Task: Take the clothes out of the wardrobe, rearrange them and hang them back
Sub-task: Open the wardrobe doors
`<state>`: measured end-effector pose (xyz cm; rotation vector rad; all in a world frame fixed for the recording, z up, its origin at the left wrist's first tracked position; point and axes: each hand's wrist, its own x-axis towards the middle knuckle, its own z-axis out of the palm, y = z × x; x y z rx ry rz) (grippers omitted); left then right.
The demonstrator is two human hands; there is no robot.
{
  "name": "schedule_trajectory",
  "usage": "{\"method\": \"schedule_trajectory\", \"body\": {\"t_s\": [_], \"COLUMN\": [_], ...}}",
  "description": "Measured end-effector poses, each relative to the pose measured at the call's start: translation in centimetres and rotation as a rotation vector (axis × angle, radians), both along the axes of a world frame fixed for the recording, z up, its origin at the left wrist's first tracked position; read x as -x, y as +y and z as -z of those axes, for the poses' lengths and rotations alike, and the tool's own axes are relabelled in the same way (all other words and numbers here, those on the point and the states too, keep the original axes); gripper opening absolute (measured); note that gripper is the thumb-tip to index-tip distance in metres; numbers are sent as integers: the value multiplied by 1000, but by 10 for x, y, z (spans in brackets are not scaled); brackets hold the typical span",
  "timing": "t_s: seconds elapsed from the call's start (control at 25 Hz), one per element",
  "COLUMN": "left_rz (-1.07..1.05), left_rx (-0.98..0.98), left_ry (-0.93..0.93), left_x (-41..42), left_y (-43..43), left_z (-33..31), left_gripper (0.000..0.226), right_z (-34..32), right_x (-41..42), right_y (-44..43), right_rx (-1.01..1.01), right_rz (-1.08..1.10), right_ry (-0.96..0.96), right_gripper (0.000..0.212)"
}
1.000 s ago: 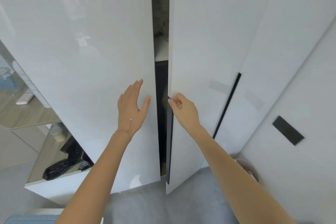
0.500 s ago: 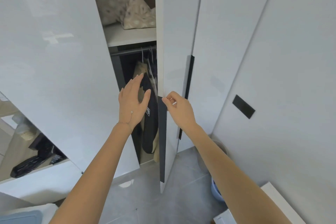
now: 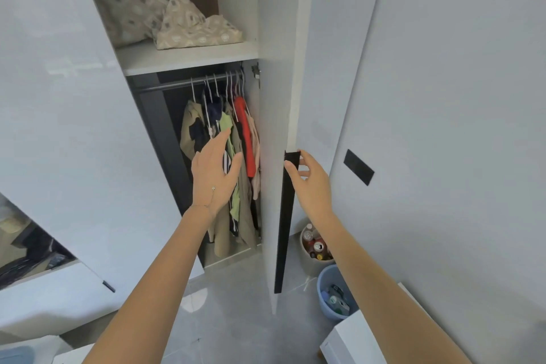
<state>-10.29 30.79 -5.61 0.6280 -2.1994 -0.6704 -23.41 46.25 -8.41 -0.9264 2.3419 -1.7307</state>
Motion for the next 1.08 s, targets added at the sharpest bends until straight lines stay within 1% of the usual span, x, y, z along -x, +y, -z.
{"method": "schedule_trajectory", "body": {"t_s": [0.08,0.12,0.2,0.28,0.32,0.36,0.4,0.44,0.52,0.6,0.68,0.8,0.88,1.08], "left_rz": [3,-2,-23,-40,-42,-47,-57,-75,-117,-181,-250,-327,-376,-468], "left_rx": [7,12,16,12,18,33,49,61,65,71,66,47,49,127], "left_ry": [2,1,-8,-17,-17,-19,-20,-21,-29,-44,-55,-64,-63,-71], "left_x": [3,4,7,8,7,6,4,1,-9,-22,-39,-62,-74,-82], "left_y": [8,11,16,17,16,14,10,5,-10,-33,-65,-119,-161,-254], "left_z": [-3,-4,-7,-9,-8,-7,-5,-4,-3,-2,-1,-2,-3,0], "left_gripper": [51,51,50,50,50,50,50,50,50,52,53,56,60,65], "right_z": [2,1,-2,-4,-4,-4,-5,-7,-15,-23,-29,-29,-27,-17], "right_x": [10,17,30,37,34,28,19,8,-10,-22,-31,-42,-50,-58], "right_y": [13,19,30,35,35,33,28,18,-9,-45,-89,-154,-201,-296], "right_rx": [9,23,40,-14,-58,-80,-71,-49,-37,-72,-122,-148,-149,-158], "right_rz": [33,51,74,112,165,220,245,219,78,-53,-137,-216,-247,-254], "right_ry": [-53,-72,-90,-89,-28,84,216,324,434,453,461,480,457,430], "right_gripper": [53,58,60,66,66,63,58,55,51,51,52,53,54,55]}}
